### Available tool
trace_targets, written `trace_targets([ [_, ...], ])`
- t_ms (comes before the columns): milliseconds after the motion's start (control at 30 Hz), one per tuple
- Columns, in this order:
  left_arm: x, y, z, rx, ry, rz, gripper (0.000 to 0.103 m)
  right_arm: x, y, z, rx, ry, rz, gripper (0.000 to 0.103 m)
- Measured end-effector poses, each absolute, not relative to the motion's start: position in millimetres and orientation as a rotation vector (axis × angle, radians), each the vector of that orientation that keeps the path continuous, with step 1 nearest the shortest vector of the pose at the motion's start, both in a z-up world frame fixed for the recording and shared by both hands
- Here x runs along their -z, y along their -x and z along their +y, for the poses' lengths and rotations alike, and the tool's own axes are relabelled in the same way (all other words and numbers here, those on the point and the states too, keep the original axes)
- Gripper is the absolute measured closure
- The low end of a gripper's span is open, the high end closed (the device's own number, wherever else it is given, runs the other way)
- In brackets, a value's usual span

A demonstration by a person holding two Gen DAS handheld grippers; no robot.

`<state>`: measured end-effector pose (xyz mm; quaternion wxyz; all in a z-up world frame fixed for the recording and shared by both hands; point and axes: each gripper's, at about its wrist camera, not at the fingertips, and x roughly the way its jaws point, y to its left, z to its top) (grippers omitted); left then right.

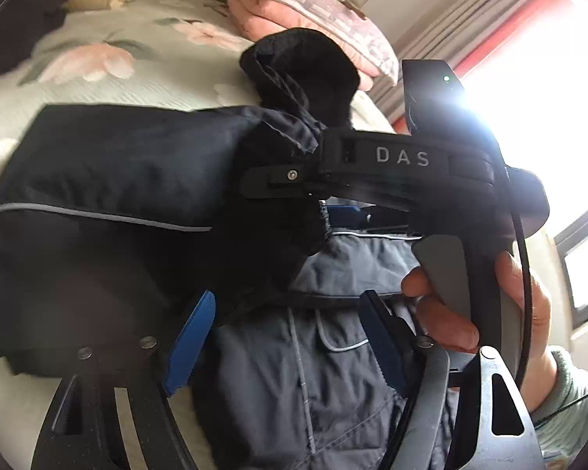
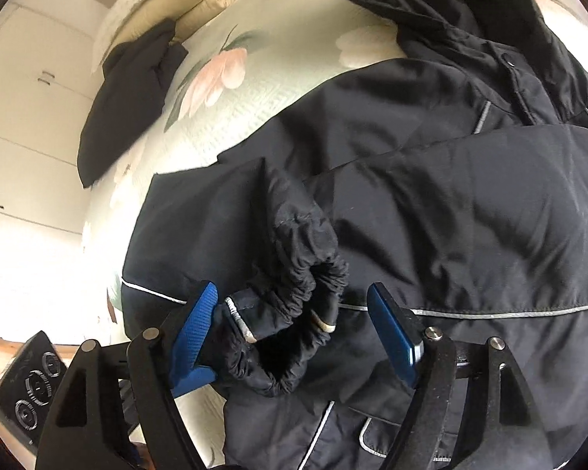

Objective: Fold large clothes
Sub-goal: 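Lay the sleeve across the jacket with the left gripper and release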

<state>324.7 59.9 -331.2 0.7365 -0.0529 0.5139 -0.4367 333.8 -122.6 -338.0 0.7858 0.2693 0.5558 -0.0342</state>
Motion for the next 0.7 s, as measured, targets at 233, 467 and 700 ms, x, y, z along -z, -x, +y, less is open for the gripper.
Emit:
trace_targets([
  [233, 285.9, -340.8, 103.2, 0.704, -0.028, 0.989, 0.026, 325.9, -331.0, -117.9, 0.081, -0.401, 1.205, 0.022],
  [467, 311.0, -379.3, 114.7, 0.426, -0.246, 1.016, 0.027, 297.8, -324.1, -99.5, 0.106, -0.107, 1.186, 0.022],
  [700, 330.0, -379.6, 104.2, 0.394, -0.317, 1.023, 0.027, 312.7, -332.5, -87.2, 0.065, -0.032, 1.250, 0.022],
])
